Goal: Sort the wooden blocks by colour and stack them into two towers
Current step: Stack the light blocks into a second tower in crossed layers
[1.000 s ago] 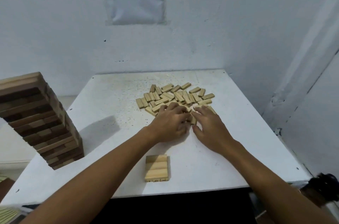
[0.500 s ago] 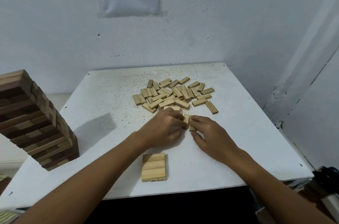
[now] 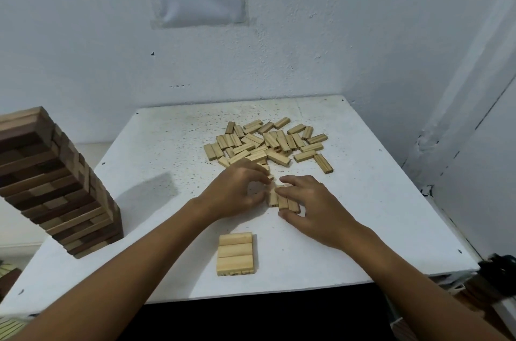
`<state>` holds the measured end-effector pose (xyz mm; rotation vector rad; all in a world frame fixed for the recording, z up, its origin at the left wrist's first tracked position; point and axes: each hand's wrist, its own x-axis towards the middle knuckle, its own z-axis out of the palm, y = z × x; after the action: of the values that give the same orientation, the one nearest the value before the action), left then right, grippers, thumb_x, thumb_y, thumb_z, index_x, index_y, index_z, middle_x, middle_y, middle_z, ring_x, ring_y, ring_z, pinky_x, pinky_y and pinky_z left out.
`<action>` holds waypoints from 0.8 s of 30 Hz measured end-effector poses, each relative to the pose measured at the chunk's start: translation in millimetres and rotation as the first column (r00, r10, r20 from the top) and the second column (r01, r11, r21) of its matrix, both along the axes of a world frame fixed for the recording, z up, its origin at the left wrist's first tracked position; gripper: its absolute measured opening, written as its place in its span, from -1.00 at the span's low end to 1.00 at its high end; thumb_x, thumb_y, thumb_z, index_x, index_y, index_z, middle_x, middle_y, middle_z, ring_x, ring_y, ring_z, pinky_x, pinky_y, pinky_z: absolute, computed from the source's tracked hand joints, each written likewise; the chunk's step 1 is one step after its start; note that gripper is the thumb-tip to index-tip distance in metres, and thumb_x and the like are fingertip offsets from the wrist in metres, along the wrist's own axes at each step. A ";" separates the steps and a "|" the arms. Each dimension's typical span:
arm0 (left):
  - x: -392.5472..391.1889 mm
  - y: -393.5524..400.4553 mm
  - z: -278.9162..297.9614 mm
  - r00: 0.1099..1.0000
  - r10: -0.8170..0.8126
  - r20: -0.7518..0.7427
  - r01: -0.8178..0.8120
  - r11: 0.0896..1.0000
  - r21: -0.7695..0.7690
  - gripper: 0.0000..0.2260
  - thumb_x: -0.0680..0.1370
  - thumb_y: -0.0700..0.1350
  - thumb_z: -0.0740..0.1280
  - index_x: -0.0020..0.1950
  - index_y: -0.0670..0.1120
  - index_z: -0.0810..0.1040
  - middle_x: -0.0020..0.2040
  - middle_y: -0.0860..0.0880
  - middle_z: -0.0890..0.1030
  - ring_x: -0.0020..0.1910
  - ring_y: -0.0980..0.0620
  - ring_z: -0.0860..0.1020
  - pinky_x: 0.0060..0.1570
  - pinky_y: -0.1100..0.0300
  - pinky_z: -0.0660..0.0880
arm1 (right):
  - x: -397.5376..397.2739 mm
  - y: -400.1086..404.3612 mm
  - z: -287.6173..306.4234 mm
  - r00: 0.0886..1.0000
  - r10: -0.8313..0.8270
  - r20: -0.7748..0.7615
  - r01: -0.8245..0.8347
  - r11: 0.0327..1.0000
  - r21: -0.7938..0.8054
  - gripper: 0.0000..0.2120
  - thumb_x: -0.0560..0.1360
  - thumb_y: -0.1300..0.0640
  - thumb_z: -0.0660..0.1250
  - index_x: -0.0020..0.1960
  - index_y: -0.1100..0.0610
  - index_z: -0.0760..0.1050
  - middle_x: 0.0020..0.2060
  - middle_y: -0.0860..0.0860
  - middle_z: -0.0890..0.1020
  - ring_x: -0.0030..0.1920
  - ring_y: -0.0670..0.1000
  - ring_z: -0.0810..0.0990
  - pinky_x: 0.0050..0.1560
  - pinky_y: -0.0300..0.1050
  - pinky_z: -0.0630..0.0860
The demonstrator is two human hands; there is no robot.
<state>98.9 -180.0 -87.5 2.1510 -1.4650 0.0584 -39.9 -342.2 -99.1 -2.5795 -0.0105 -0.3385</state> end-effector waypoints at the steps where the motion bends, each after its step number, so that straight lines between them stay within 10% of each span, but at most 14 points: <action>1: -0.1 -1.1 -1.2 1.000 0.008 0.001 -0.008 1.000 0.002 -0.61 0.50 0.13 0.24 0.02 -0.12 0.70 0.04 -0.03 0.68 0.10 0.05 0.55 0.04 0.10 0.52 | 1.6 2.0 -0.5 1.000 0.014 -0.005 -0.014 1.000 -0.028 -0.57 0.53 0.02 0.36 0.38 0.04 0.47 0.42 -0.04 0.41 0.41 -0.02 0.31 0.36 -0.01 0.32; 6: 3.4 -3.0 -6.4 1.000 0.027 -0.015 -0.028 0.999 -0.021 -0.58 0.48 0.12 0.26 0.11 -0.15 0.67 0.08 -0.04 0.67 0.13 0.04 0.53 0.08 0.09 0.51 | 4.6 8.0 -7.6 0.997 0.075 -0.025 -0.078 0.982 -0.170 -0.55 0.55 -0.01 0.15 0.41 0.03 0.44 0.45 -0.10 0.39 0.38 -0.01 0.33 0.27 -0.02 0.29; 13: -0.4 3.7 -1.3 0.991 -0.082 -0.103 0.089 0.994 0.062 -0.51 0.38 0.19 0.42 0.20 -0.07 0.62 0.12 0.04 0.61 0.11 0.15 0.48 0.06 0.20 0.45 | -8.1 -7.1 2.7 0.993 0.074 -0.088 -0.057 0.981 0.187 -0.46 0.47 0.07 0.43 0.42 -0.09 0.40 0.43 -0.15 0.34 0.41 -0.18 0.25 0.34 -0.21 0.25; 24: -4.7 -9.3 2.0 0.987 -0.052 -0.155 0.075 0.986 0.148 -0.49 0.32 0.07 0.59 0.21 -0.06 0.62 0.07 0.02 0.65 -0.02 0.16 0.50 -0.05 0.39 0.41 | -5.7 -17.7 8.7 0.982 0.017 -0.190 0.016 0.985 0.170 -0.40 0.41 0.08 0.51 0.42 0.00 0.42 0.28 -0.11 0.48 0.23 -0.19 0.38 0.28 -0.21 0.40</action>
<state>94.2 -189.2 -85.5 2.1741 -1.4912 -0.2429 -45.6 -360.0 -90.4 -2.4300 0.0831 -0.0858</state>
